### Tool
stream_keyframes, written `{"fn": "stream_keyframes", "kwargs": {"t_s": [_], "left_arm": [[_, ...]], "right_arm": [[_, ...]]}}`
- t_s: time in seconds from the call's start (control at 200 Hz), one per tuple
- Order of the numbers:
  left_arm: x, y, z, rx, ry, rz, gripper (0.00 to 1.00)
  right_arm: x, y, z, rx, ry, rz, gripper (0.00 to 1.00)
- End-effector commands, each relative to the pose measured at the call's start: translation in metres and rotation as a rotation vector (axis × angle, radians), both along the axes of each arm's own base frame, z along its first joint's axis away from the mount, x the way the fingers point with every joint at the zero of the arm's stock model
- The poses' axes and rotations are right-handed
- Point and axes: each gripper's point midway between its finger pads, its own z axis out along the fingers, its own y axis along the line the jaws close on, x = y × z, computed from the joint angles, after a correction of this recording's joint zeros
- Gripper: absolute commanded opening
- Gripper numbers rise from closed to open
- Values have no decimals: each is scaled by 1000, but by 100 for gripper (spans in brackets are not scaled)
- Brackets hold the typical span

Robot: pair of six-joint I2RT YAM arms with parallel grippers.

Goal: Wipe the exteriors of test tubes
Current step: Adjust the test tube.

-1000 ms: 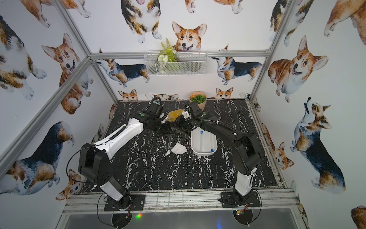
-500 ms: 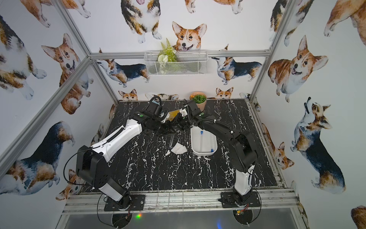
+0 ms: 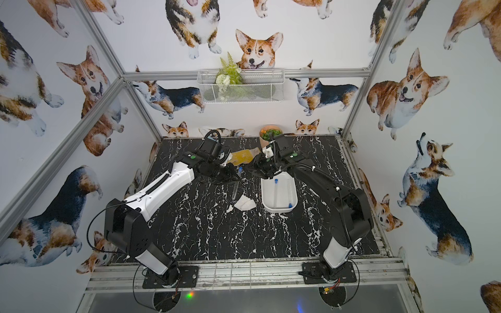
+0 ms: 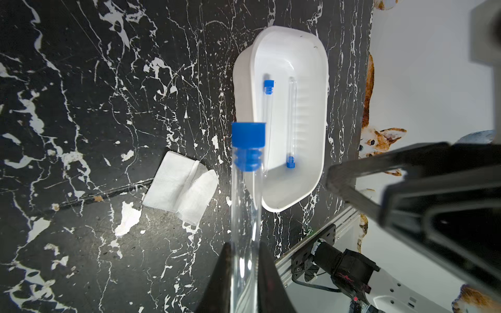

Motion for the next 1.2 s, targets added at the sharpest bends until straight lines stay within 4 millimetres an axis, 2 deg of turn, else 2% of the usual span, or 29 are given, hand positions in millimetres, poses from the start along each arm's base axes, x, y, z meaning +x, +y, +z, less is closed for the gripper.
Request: {"fn": "stream_keyframes", "kwargs": {"t_s": [0.0, 0.2, 0.335, 0.606, 0.766, 0.931, 1.191], "left_arm": [[1, -2, 4, -10, -5, -8, 16], [-1, -5, 8, -19, -7, -11, 16], [-2, -4, 9, -18, -11, -10, 16], [-3, -4, 9, -19, -13, -6, 16], [-2, -6, 11, -25, -16, -8, 16], [-2, -7, 10, -25, -13, -11, 16], [-2, -7, 11, -20, -13, -9, 18]], "right_arm": [[-1, 11, -2, 20, 19, 13, 47], [5, 42, 5, 51, -7, 56, 46], [6, 50, 1, 46, 0, 68, 43], [0, 45, -1, 33, 2, 72, 25], [-4, 44, -6, 25, 11, 76, 24], [-4, 43, -7, 20, 11, 80, 13], [-4, 43, -5, 20, 3, 77, 10]]}}
